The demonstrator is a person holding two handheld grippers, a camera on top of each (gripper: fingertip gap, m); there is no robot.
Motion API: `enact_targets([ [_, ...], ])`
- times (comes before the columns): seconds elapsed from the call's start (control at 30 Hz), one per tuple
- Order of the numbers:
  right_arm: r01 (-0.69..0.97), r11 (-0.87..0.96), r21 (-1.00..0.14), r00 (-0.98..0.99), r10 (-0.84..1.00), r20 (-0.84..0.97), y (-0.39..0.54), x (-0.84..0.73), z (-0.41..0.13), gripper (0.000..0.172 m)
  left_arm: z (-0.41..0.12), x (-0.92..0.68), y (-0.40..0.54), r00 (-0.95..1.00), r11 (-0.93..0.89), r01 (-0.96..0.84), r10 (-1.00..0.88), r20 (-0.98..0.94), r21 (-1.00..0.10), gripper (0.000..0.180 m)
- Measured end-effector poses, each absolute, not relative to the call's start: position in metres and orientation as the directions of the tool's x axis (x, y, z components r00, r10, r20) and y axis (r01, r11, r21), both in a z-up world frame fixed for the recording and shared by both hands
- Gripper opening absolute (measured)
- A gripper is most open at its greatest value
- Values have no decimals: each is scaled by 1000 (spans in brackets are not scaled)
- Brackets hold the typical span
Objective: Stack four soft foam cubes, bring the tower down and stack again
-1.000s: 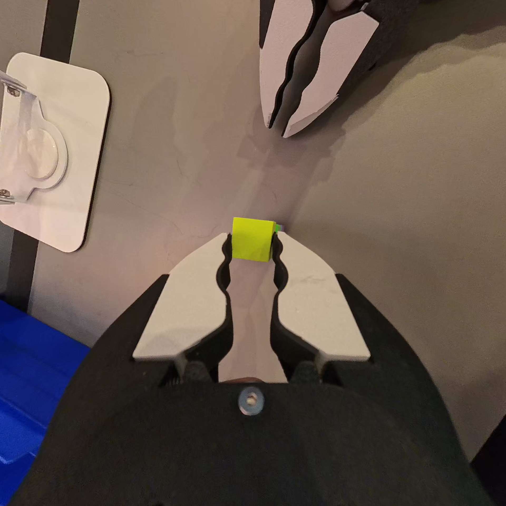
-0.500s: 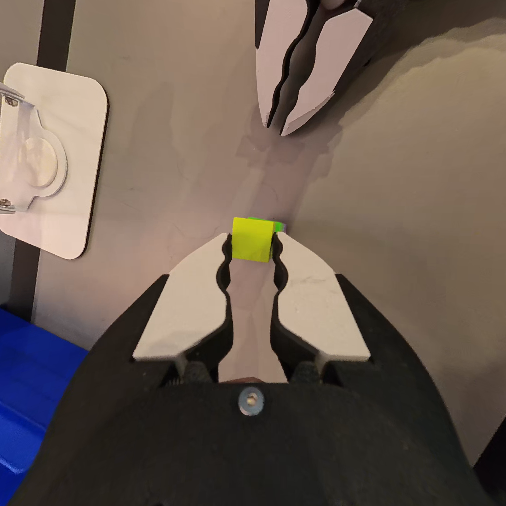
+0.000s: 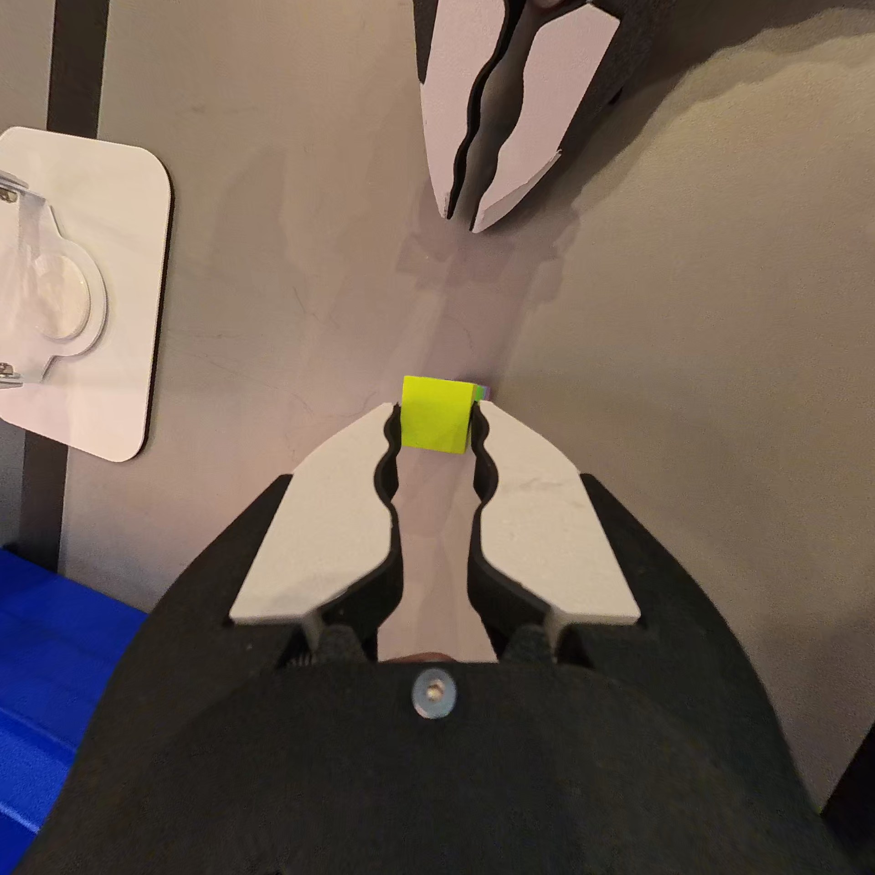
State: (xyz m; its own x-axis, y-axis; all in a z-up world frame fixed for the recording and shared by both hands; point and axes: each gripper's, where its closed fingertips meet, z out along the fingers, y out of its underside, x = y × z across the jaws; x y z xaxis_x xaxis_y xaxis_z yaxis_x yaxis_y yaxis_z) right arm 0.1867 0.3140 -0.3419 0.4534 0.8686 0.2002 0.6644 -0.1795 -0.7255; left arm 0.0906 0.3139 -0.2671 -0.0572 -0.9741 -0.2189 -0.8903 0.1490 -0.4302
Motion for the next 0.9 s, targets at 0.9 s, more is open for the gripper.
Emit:
enact_targets([
  [0.9, 665, -177, -725, 451, 870, 201, 314, 186, -342, 12, -271, 85, 323, -43, 127, -894, -979, -200, -429, 48],
])
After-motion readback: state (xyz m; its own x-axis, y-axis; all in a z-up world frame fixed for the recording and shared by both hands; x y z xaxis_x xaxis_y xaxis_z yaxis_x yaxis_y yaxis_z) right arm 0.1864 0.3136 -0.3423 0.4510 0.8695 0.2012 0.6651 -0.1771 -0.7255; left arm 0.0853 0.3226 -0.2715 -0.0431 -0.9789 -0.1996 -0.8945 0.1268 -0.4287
